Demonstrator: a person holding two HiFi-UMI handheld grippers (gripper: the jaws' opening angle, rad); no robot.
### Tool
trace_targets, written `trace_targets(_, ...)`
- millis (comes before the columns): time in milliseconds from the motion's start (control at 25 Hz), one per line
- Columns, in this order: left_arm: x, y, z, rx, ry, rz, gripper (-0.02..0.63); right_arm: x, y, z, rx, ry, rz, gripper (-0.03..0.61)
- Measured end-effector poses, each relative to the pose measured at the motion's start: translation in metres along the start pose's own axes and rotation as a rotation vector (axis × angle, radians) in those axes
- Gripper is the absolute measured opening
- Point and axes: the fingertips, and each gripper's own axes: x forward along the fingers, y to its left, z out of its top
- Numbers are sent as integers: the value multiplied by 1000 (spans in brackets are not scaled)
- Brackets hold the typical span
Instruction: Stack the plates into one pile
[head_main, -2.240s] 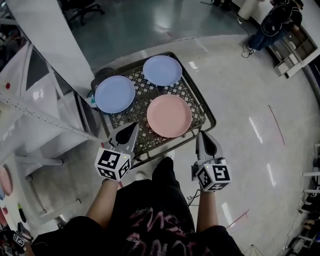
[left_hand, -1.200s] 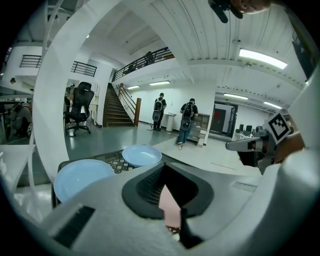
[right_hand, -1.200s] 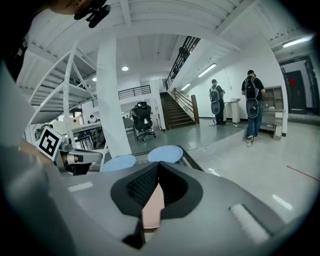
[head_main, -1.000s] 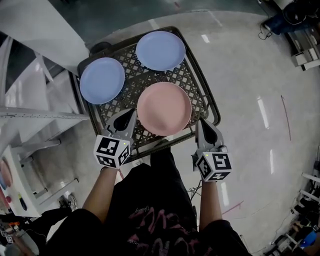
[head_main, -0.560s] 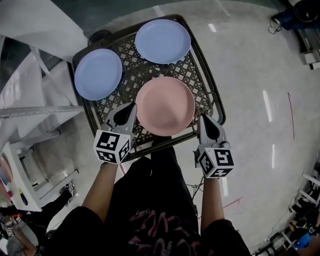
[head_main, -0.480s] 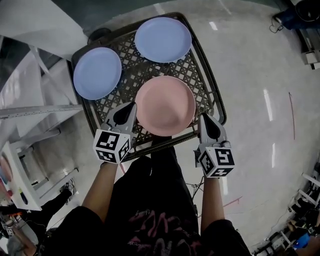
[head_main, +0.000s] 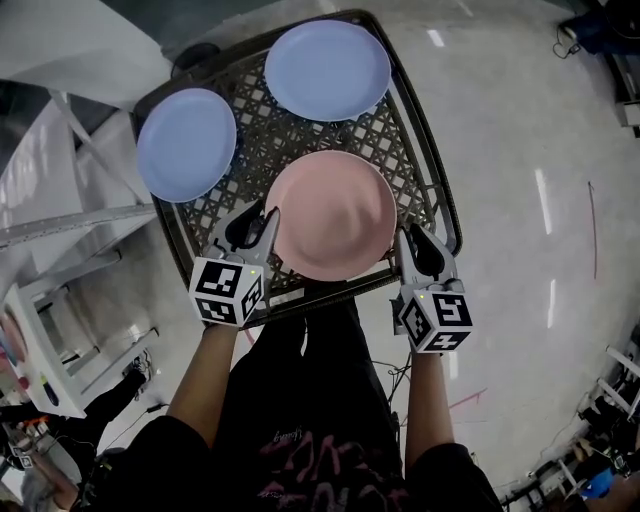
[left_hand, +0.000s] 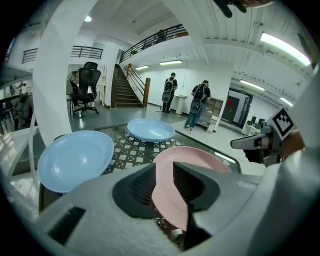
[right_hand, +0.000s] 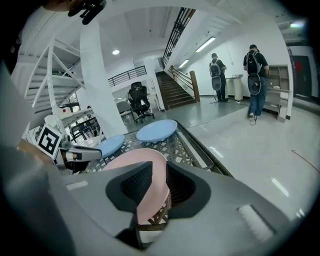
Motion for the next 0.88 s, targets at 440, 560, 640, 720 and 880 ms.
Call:
trace_targets(440, 25, 22, -18, -42, 47, 62, 156, 34, -18, -20, 26, 78, 4, 147)
trace_targets(560, 30, 23, -23, -50, 64, 71, 156, 42, -22, -25, 28, 100, 4, 149)
trace_targets(640, 33, 24, -29, -56, 79, 75, 156, 47, -23, -29, 32, 118, 3, 150)
trace_targets(720, 36, 25, -34, -63, 95, 77, 156, 53, -24, -35, 37, 139, 5, 150)
trace_targets(880, 41, 25, -43, -85, 116, 85, 155, 61, -24, -43, 41, 179, 19, 150)
